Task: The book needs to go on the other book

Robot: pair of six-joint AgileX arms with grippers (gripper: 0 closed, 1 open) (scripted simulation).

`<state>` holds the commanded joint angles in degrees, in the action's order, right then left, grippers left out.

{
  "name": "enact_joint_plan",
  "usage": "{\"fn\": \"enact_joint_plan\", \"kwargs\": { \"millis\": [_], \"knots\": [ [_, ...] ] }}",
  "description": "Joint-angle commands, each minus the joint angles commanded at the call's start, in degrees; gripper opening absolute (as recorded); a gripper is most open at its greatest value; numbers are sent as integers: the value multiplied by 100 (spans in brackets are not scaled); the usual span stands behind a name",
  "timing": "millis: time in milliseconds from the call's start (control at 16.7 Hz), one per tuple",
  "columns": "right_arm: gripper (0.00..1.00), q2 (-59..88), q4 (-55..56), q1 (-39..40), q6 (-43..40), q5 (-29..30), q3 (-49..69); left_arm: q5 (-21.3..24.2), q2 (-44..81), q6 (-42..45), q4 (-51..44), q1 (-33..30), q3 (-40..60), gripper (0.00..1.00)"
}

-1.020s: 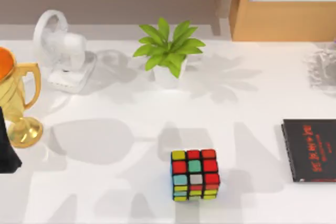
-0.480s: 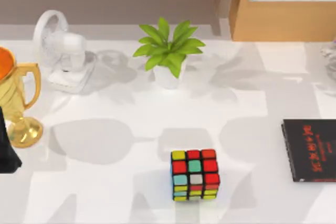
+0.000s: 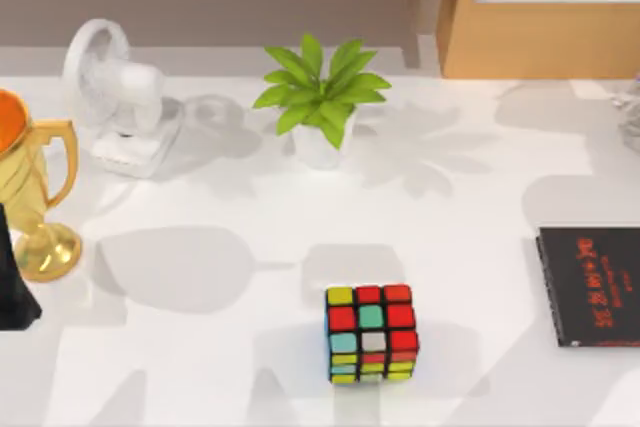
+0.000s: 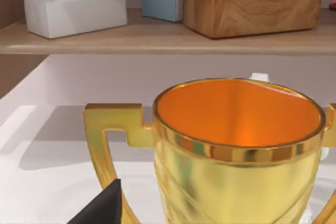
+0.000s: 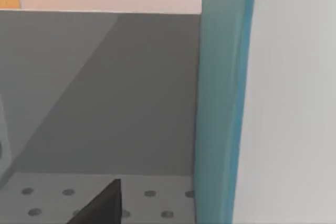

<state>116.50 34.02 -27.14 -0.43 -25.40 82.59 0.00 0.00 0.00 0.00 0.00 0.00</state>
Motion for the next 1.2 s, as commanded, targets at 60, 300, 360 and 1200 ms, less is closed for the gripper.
{"fn": "enact_joint_plan", "kwargs": {
  "millis": [60, 300, 360, 1200],
  "knots": [
    [100, 0, 0, 0, 0, 0, 0, 0, 0, 0, 0, 0, 0, 100],
    [100, 39, -34, 35, -2, 29, 65, 0, 0, 0, 0, 0, 0, 100],
    [100, 110, -67, 48, -2, 47, 174, 0, 0, 0, 0, 0, 0, 100],
    [62, 568, -309, 154, -5, 162, 873, 0, 0, 0, 0, 0, 0, 100]
  ]
}}
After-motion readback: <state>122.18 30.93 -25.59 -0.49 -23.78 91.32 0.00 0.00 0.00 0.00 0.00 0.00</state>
